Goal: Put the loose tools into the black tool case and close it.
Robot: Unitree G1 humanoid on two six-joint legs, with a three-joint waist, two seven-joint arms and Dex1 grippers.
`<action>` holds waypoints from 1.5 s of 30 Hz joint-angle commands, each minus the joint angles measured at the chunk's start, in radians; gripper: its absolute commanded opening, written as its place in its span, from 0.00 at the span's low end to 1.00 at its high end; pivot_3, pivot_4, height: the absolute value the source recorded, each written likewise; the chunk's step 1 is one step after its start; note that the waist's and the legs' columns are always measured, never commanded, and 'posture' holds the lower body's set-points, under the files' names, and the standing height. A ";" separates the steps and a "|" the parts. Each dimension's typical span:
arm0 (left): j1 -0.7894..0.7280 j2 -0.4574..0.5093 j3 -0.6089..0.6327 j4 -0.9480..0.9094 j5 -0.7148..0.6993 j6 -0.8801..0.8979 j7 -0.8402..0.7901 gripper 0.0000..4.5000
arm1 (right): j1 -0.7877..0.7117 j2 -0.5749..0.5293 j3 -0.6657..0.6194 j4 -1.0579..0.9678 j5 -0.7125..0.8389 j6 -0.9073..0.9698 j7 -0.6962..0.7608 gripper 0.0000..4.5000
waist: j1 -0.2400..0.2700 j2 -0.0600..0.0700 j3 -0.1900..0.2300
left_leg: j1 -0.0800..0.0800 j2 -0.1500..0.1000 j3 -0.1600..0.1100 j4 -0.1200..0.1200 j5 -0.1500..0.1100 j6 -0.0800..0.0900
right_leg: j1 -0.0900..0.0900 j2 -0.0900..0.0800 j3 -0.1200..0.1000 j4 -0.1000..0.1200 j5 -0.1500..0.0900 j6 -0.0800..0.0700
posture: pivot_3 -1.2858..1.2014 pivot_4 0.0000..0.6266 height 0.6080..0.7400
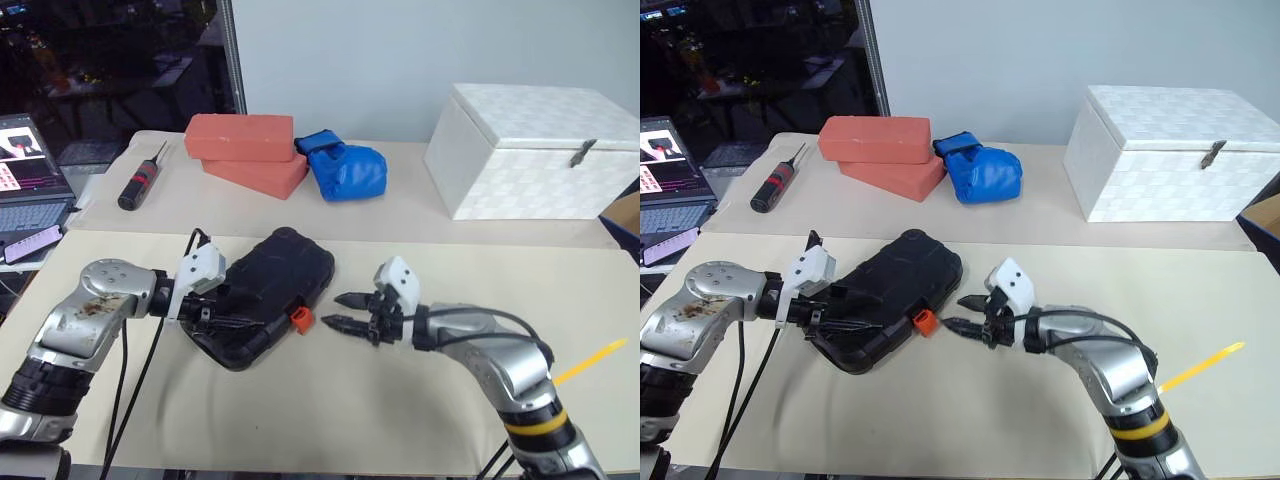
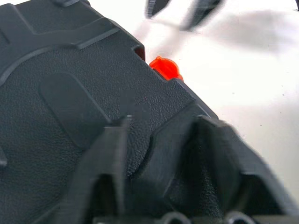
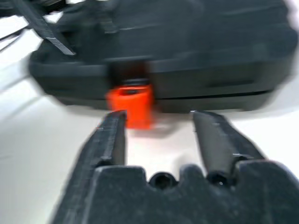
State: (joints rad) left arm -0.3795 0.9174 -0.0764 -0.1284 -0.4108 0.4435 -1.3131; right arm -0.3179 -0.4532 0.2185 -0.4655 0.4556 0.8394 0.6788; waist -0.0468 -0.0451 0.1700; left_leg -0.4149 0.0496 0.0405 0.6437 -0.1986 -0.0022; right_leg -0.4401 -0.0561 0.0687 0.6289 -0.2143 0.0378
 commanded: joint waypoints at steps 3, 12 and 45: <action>0.068 0.026 -0.018 -0.024 0.029 0.001 -0.008 0.89 | -0.002 0.096 0.076 -0.022 -0.046 0.047 -0.138 0.85 | 0.001 0.000 0.000 | 0.003 0.000 0.000 0.001 0.000 0.000 | 0.001 0.000 0.000 0.000 0.000 -0.005 | 0.52 0.24 1.00; 0.096 0.031 -0.015 -0.040 0.041 -0.018 0.003 0.91 | -0.001 0.130 0.155 0.010 -0.114 0.053 -0.207 0.74 | 0.002 0.000 0.000 | 0.007 0.000 0.001 0.001 0.001 -0.002 | 0.004 -0.001 0.000 0.000 0.000 -0.009 | 0.52 0.24 1.00; 0.101 0.010 -0.060 -0.031 0.082 -0.022 0.046 0.91 | -0.092 0.278 0.079 0.099 -0.103 0.007 -0.183 0.01 | 0.001 0.000 0.000 | 0.008 0.001 0.001 0.001 0.002 -0.002 | 0.004 0.000 0.000 0.002 0.002 -0.010 | 0.52 0.24 1.00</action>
State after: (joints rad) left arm -0.3148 0.9279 -0.0757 -0.1832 -0.3803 0.4092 -1.2682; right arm -0.3778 -0.1978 0.3392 -0.2727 0.3065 0.8676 0.4895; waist -0.0461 -0.0453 0.1699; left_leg -0.4069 0.0503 0.0414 0.6445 -0.1967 -0.0039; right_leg -0.4362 -0.0559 0.0689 0.6314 -0.2124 0.0277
